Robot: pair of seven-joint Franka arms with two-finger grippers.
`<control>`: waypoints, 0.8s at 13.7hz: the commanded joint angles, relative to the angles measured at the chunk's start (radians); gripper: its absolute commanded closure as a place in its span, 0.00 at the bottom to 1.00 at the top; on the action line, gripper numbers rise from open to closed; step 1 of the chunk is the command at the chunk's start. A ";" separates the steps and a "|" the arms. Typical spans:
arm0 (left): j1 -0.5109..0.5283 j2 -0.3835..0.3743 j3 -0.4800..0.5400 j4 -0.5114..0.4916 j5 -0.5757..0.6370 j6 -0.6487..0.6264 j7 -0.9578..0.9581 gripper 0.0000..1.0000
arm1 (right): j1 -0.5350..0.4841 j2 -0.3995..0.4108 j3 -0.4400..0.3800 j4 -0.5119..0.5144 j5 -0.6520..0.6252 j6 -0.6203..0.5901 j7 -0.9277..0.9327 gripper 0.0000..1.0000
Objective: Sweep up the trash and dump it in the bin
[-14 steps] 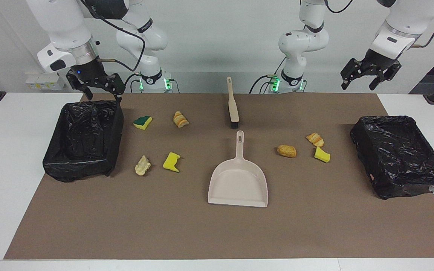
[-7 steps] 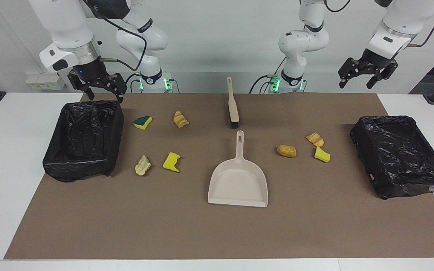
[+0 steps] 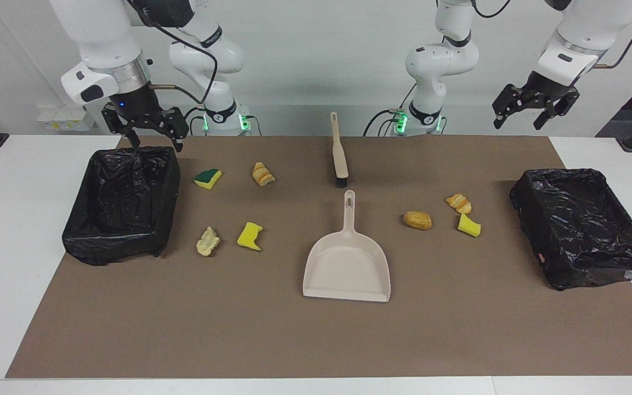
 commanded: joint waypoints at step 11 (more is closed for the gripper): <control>-0.026 -0.035 -0.015 -0.021 -0.015 -0.054 -0.015 0.00 | 0.043 -0.014 0.007 -0.024 0.001 0.019 0.028 0.00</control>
